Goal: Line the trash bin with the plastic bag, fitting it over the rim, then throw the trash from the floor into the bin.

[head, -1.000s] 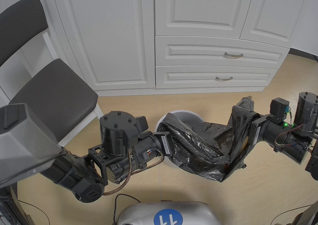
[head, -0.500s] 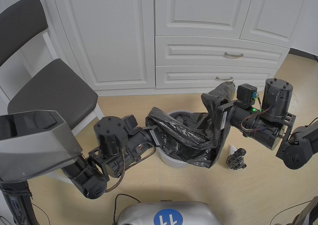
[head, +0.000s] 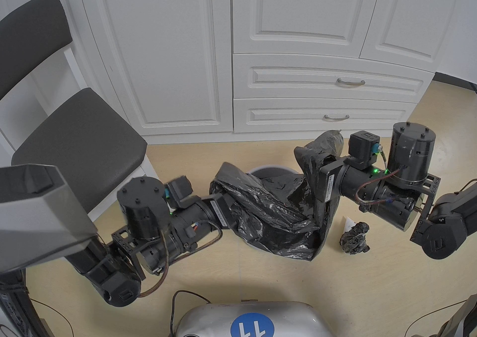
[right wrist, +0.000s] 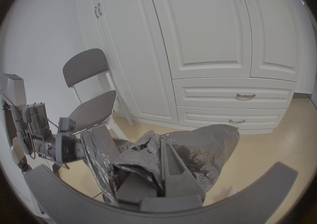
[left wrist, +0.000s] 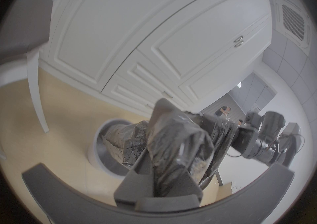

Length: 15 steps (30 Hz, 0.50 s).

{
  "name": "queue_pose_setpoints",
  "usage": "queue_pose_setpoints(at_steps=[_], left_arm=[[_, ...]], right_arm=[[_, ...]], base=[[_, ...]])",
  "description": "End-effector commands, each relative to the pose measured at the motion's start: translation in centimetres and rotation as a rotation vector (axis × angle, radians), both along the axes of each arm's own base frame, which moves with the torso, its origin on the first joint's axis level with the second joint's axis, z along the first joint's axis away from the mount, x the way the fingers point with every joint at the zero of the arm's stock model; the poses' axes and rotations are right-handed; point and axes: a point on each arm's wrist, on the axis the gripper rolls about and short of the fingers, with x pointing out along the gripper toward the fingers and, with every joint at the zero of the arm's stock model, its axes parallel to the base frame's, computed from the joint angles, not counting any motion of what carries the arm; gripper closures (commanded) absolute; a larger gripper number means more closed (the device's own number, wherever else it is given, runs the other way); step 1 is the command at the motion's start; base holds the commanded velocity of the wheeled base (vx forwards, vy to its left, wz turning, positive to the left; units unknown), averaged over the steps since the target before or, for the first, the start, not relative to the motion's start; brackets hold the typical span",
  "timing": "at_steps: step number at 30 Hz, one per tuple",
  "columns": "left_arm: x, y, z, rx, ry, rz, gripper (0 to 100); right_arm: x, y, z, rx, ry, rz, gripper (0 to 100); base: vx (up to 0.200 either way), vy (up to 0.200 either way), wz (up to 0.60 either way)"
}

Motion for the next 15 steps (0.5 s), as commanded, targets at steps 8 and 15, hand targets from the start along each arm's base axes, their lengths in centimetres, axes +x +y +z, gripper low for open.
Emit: queue_pose_setpoints(at_steps=[8, 15], left_arm=[[0.4, -2.4, -6.8, 0.062, 0.097, -0.051, 100], [-1.6, -0.6, -5.4, 0.166, 0.033, -0.150, 100]], right_arm=[[1.8, 1.0, -2.6, -0.041, 0.060, -0.007, 100], [1.3, 3.3, -3.9, -0.041, 0.101, 0.054, 100]], base=[[0.000, 0.000, 0.00], [0.000, 0.000, 0.00]])
